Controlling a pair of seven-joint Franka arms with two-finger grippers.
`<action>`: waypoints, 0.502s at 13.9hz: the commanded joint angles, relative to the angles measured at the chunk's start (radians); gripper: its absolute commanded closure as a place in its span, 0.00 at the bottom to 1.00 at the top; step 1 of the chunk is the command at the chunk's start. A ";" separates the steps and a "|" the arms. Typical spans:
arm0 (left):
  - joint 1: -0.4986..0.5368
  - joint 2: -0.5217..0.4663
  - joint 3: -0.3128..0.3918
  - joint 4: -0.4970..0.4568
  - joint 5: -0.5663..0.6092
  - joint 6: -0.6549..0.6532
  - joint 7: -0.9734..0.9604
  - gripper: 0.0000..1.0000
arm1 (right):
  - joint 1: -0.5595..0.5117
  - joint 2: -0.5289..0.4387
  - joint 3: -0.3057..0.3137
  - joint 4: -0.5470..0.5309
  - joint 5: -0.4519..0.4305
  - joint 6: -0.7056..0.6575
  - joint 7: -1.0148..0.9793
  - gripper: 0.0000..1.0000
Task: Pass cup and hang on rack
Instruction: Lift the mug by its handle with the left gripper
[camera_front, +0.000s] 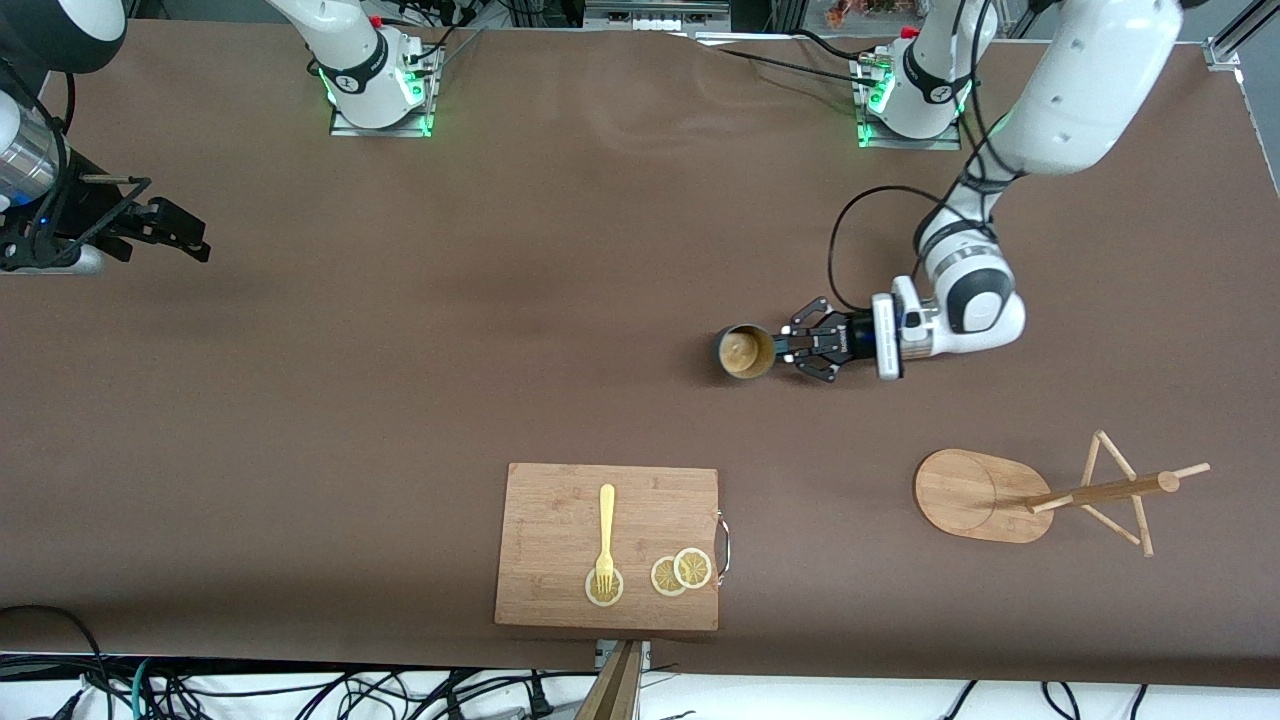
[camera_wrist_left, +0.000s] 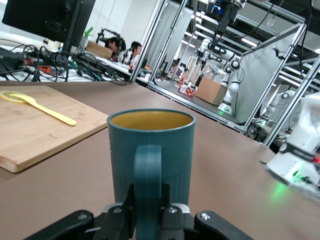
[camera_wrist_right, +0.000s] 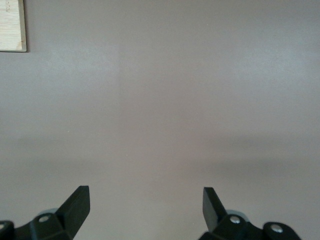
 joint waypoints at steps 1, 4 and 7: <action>0.081 -0.144 0.023 -0.098 0.089 -0.107 -0.175 1.00 | -0.014 -0.001 0.012 0.004 0.006 -0.009 -0.010 0.00; 0.089 -0.181 0.169 -0.101 0.230 -0.271 -0.278 1.00 | -0.014 -0.001 0.012 0.007 0.006 -0.009 -0.010 0.00; 0.095 -0.197 0.273 -0.102 0.299 -0.380 -0.336 1.00 | -0.014 0.001 0.012 0.009 0.006 -0.009 -0.009 0.00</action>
